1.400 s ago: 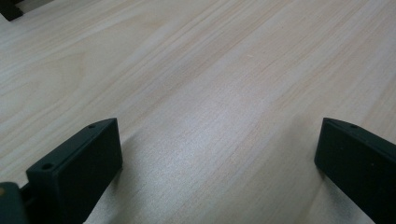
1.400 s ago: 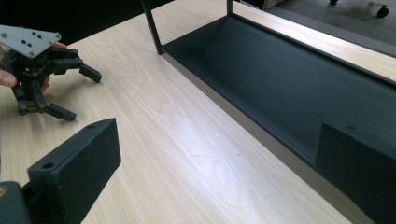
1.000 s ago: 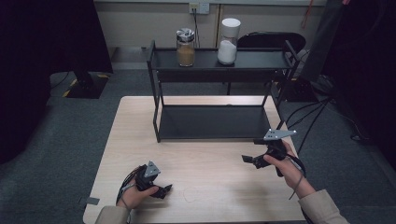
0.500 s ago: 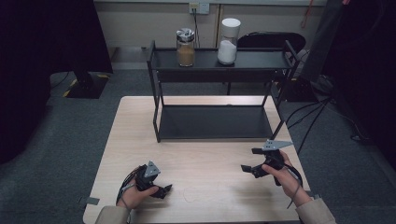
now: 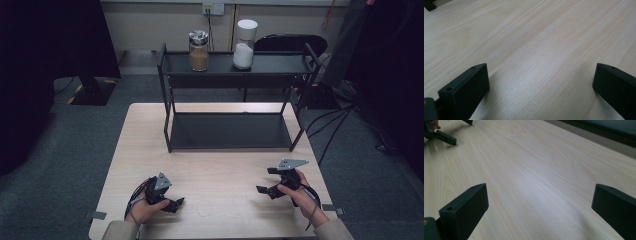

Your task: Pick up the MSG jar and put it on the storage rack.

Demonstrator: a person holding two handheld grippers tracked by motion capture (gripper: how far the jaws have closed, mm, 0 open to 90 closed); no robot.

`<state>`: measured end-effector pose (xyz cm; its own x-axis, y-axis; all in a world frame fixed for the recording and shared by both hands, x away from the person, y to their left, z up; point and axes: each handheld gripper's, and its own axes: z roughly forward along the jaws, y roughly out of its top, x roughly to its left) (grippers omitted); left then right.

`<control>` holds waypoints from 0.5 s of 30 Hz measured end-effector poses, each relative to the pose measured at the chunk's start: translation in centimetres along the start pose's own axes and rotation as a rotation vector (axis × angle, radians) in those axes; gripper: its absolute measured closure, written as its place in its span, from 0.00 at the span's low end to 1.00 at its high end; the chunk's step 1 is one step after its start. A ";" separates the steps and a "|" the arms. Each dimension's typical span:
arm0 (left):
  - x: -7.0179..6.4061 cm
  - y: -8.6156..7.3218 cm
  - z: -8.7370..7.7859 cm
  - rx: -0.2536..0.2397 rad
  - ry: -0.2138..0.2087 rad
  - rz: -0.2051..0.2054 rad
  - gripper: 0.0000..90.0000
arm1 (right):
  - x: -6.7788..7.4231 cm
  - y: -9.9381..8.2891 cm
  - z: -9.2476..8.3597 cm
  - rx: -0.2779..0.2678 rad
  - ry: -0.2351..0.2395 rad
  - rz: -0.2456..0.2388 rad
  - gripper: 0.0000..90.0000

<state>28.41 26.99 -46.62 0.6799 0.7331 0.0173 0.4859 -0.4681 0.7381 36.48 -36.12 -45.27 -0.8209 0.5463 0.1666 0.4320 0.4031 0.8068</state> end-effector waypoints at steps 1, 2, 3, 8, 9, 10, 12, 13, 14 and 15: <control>0.0 0.0 0.0 0.000 0.000 0.000 0.00 | 0.0 -0.1 0.1 0.001 0.002 0.002 0.00; 0.0 0.0 0.0 0.000 0.000 0.000 0.00 | 0.0 -0.1 0.1 0.003 0.005 0.002 0.00; 0.0 0.0 0.0 0.000 0.000 0.000 0.00 | 0.0 -0.2 0.2 0.008 0.005 0.002 0.00; 0.0 0.0 0.0 0.000 0.000 0.000 0.00 | 0.0 -0.4 0.5 0.027 0.006 0.000 0.00; 0.0 0.0 0.0 0.000 0.000 0.000 0.00 | 0.0 -0.5 0.6 0.035 0.003 -0.002 0.00; 0.0 0.0 0.0 0.000 0.000 -0.001 0.00 | 0.0 -0.5 0.6 0.038 0.003 -0.002 0.00; 0.0 0.0 0.0 0.000 0.000 -0.001 0.00 | 0.1 -0.5 0.8 0.046 0.005 -0.005 0.00; 0.0 0.0 0.0 0.000 0.000 -0.001 0.00 | 0.1 -0.5 0.8 0.047 0.003 -0.007 0.00; 0.0 0.0 0.0 0.000 0.000 -0.001 0.00 | 0.1 -0.5 0.8 0.052 0.002 -0.013 0.00; 0.0 0.0 0.0 0.000 0.000 0.000 0.00 | 0.2 -0.5 0.9 0.055 0.001 -0.016 0.00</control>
<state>28.41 26.98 -46.62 0.6797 0.7333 0.0171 0.4861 -0.4679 0.7381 36.46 -35.58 -46.13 -0.8280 0.5391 0.1546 0.4388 0.4510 0.7772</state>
